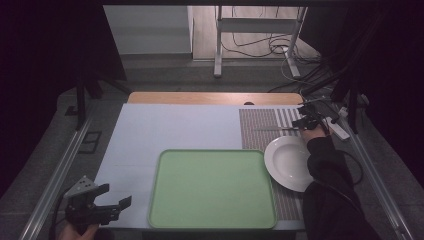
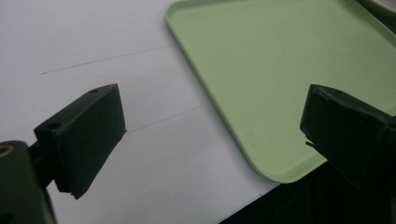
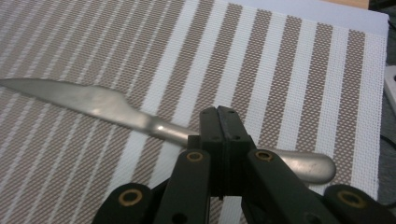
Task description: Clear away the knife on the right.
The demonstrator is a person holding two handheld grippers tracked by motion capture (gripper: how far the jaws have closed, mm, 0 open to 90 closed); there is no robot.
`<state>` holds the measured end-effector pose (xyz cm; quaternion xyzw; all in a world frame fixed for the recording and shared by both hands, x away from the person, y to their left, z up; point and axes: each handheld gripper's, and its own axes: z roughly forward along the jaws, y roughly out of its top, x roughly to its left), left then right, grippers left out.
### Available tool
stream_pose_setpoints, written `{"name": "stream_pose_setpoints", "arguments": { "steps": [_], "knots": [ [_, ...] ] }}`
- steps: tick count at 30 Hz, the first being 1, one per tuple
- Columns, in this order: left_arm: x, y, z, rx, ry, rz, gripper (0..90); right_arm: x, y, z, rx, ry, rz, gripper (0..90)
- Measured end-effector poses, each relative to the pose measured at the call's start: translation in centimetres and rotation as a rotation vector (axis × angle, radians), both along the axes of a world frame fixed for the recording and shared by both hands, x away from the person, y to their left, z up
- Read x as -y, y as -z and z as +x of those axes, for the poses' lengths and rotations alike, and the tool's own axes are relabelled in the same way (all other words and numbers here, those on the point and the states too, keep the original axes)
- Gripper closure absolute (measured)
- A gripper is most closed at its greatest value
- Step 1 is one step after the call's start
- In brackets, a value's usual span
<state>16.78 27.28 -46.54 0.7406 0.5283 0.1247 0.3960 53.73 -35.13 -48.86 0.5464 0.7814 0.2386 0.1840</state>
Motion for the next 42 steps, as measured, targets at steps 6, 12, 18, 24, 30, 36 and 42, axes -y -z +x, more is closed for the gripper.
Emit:
{"name": "stream_pose_setpoints", "arguments": {
  "steps": [6,12,18,24,30,36,42],
  "knots": [
    [0.0,0.0,0.0,0.001,0.000,0.000,6.3,0.1,0.8,0.9,-0.010,0.037,-0.024,90.0],
    [0.0,0.0,-0.1,0.002,-0.001,0.001,6.3,0.3,1.0,0.8,-0.034,0.042,-0.050,90.0],
    [0.0,0.0,-0.2,0.001,-0.003,0.004,6.3,1.4,0.6,-0.5,-0.098,0.015,-0.036,90.0],
    [0.1,0.0,-0.1,0.000,0.001,0.008,6.3,2.6,0.3,-2.2,-0.177,-0.014,0.009,90.0],
    [0.1,0.0,0.0,0.001,0.005,0.006,6.3,3.0,-0.7,-1.9,-0.097,0.051,0.042,62.9],
    [0.1,0.0,0.0,0.001,0.005,0.007,6.3,2.2,-0.7,-1.3,-0.095,0.034,0.073,20.1],
    [0.1,0.0,0.0,0.000,0.003,0.005,6.3,0.5,-0.4,-0.8,-0.115,-0.004,0.020,0.0]
  ]
}}
